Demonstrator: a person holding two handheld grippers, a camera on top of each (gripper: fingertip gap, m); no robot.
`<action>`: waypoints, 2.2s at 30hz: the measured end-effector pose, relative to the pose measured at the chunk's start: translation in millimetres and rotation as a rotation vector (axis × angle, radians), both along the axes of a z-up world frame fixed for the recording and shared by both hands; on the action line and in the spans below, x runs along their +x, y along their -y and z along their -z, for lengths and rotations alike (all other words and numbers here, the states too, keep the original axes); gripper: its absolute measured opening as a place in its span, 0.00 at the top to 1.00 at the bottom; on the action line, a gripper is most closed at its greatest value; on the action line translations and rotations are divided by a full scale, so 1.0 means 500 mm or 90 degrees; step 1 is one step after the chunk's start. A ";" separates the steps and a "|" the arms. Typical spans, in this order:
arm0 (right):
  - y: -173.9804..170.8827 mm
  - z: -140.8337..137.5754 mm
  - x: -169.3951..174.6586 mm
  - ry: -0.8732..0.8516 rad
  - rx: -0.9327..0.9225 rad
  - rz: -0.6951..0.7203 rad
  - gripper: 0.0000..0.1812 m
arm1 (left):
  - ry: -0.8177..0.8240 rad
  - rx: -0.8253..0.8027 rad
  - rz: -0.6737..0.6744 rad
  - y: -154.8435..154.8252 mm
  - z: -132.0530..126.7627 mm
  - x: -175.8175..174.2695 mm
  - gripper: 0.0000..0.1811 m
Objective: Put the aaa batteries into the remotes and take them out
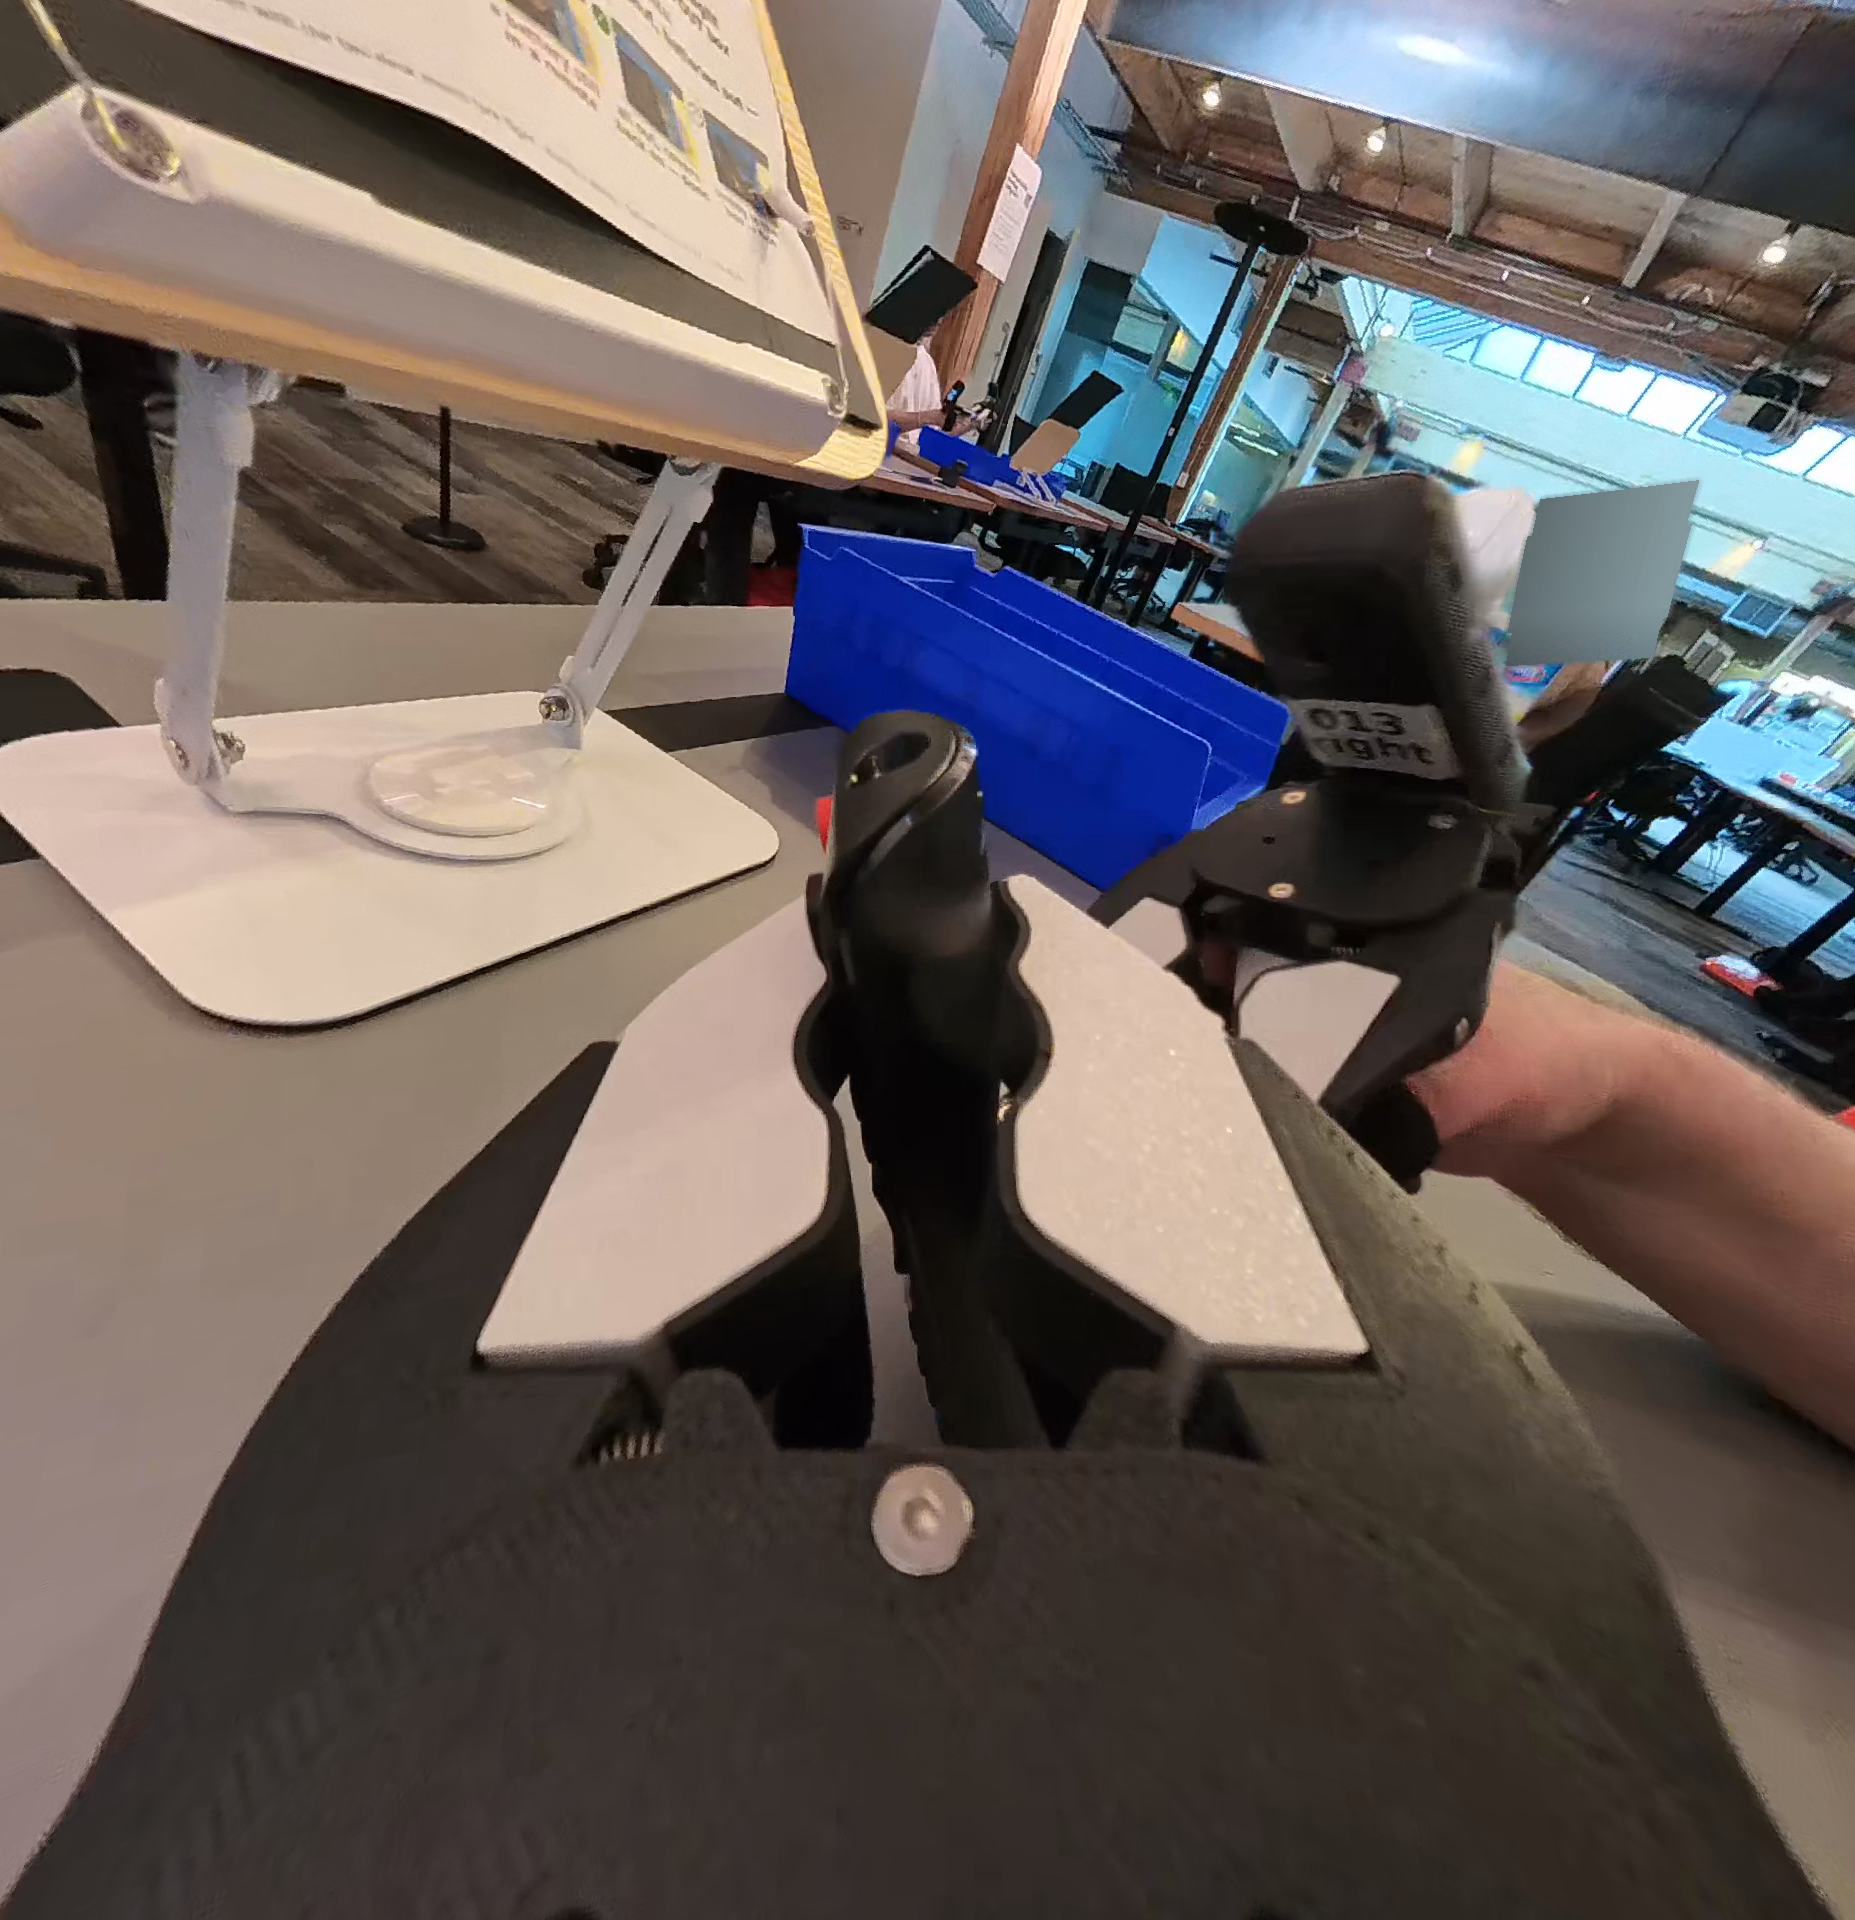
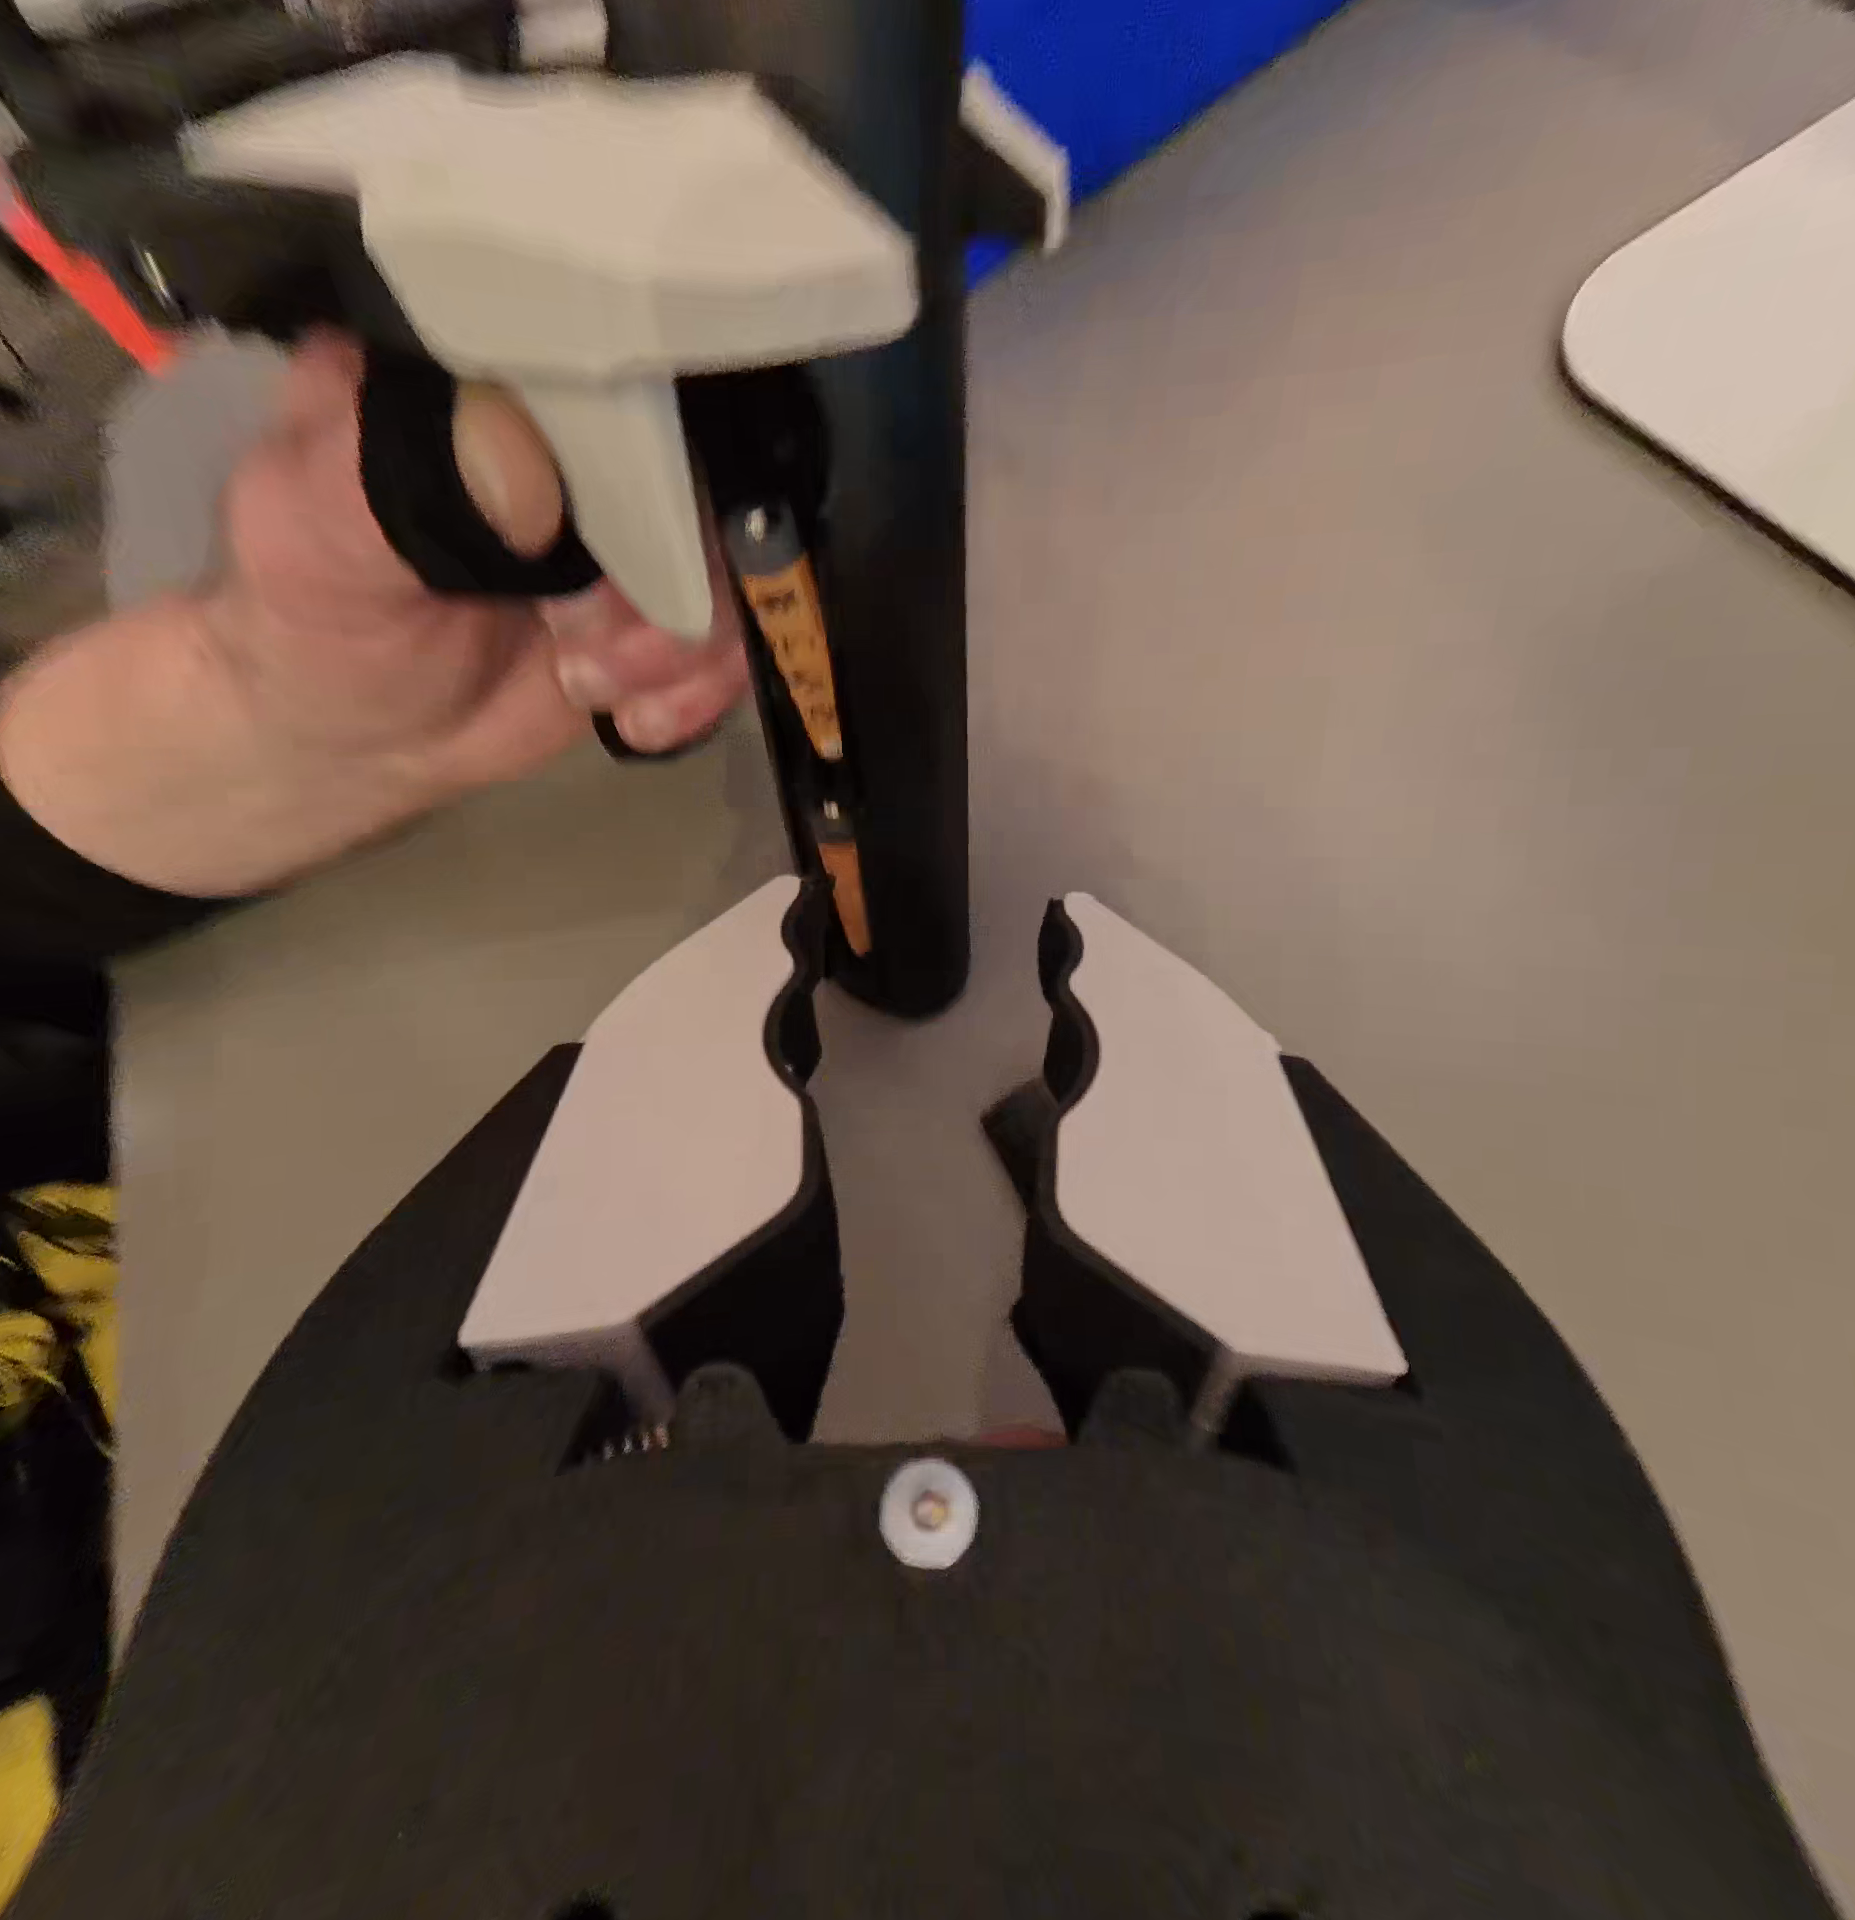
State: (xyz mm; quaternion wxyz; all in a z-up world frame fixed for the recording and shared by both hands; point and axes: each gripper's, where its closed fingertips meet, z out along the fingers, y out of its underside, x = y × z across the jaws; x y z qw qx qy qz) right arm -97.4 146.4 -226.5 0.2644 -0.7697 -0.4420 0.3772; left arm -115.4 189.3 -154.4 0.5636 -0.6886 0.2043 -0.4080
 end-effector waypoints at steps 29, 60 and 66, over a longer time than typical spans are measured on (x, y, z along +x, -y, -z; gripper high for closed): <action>0.012 0.030 -0.018 -0.050 -0.073 -0.046 0.77 | -0.057 0.090 0.002 0.025 -0.025 0.032 0.86; 0.001 0.065 -0.034 0.084 0.009 -0.103 0.85 | 0.064 -0.036 -0.037 -0.040 0.022 -0.040 0.86; 0.008 0.077 -0.028 0.122 -0.014 -0.111 0.85 | 0.083 -0.046 -0.043 -0.042 0.022 -0.040 0.86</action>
